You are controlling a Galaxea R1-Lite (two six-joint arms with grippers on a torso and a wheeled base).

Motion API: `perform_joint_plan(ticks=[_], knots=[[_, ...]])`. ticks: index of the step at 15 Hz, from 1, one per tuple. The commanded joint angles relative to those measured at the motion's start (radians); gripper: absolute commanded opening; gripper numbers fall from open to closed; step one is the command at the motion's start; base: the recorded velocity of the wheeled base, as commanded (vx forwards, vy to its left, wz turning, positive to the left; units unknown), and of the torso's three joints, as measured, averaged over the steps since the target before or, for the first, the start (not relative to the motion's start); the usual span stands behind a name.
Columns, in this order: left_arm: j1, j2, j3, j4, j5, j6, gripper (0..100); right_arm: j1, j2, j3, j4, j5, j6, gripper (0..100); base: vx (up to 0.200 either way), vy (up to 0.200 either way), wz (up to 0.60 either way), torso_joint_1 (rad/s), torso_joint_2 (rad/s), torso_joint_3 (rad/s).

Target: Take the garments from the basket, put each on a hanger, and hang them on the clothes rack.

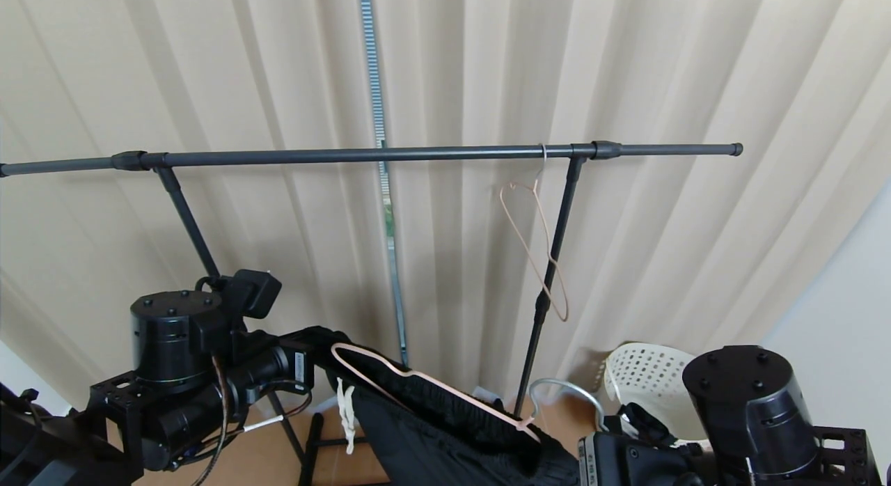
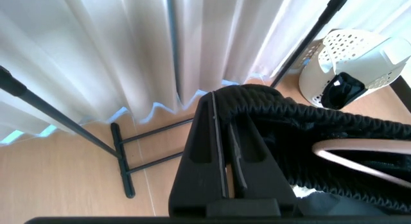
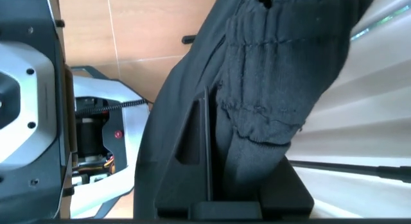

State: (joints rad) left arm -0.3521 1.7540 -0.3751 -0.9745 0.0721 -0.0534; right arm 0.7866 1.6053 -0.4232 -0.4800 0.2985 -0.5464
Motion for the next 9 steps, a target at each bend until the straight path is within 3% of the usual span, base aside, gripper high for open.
perform_joint_plan(ticks=[1,9], knots=[[0.002,-0.001,-0.01,-0.001,0.012,-0.002,0,0.002,0.011,0.006,0.0,0.001,-0.01,0,0.0,0.0,0.0,0.0,0.0,0.0],[0.007,-0.007,-0.022,-0.001,0.026,-0.002,0,0.002,0.044,0.006,0.001,-0.033,-0.04,0,0.0,0.0,0.0,0.0,0.0,0.0]])
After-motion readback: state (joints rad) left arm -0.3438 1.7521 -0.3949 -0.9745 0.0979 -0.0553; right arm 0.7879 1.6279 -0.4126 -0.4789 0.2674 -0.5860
